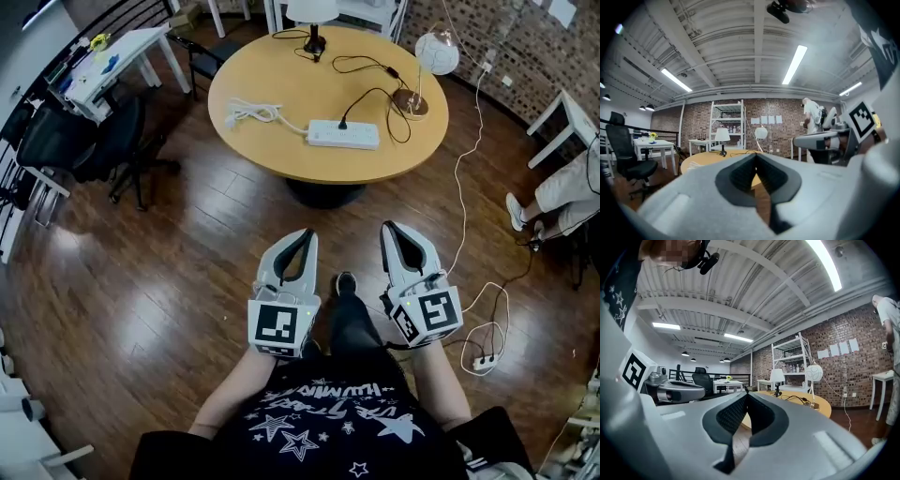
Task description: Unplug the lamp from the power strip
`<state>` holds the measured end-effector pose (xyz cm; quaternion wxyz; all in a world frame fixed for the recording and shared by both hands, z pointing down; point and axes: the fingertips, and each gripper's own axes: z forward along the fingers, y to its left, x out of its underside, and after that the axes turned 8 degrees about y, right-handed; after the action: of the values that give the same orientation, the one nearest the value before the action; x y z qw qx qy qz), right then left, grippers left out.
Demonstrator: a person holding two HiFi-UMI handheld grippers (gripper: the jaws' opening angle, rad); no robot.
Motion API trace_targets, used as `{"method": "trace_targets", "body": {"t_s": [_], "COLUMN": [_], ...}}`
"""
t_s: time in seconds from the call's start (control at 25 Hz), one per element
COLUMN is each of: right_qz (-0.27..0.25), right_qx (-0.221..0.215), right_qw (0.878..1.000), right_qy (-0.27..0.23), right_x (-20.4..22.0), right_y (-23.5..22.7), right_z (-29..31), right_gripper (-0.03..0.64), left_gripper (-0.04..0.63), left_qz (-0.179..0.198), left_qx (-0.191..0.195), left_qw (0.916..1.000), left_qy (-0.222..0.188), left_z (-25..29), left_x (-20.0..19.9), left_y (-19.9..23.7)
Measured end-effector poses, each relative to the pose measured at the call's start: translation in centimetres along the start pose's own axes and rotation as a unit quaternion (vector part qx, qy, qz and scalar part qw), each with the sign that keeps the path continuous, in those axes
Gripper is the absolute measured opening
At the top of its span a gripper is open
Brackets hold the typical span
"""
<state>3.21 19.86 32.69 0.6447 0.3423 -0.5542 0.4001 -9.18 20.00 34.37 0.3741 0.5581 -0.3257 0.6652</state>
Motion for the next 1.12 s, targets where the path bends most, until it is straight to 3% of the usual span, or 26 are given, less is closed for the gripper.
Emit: {"method": "trace_targets", "body": {"t_s": [0.68,1.12], "right_qz": [0.017,0.02], "right_qx": [-0.031,-0.068], "right_qw": [0.999,0.997], "right_qy": [0.009,0.016], "right_x": [-0.3,0.0], "right_y": [-14.6,-19.3], "right_z": [13.6,18.5], "right_gripper": [0.005,0.005], "left_gripper": [0.005,0.005], "left_qz": [0.007,-0.005], "left_qx": [-0.031,-0.057], "left_qw": [0.9988,0.9971], "left_qy": [0.037,0.05], "left_z": [18.6,25.5], "left_x": [-1.6,-2.5], "left_y": [3.5,4.7]}}
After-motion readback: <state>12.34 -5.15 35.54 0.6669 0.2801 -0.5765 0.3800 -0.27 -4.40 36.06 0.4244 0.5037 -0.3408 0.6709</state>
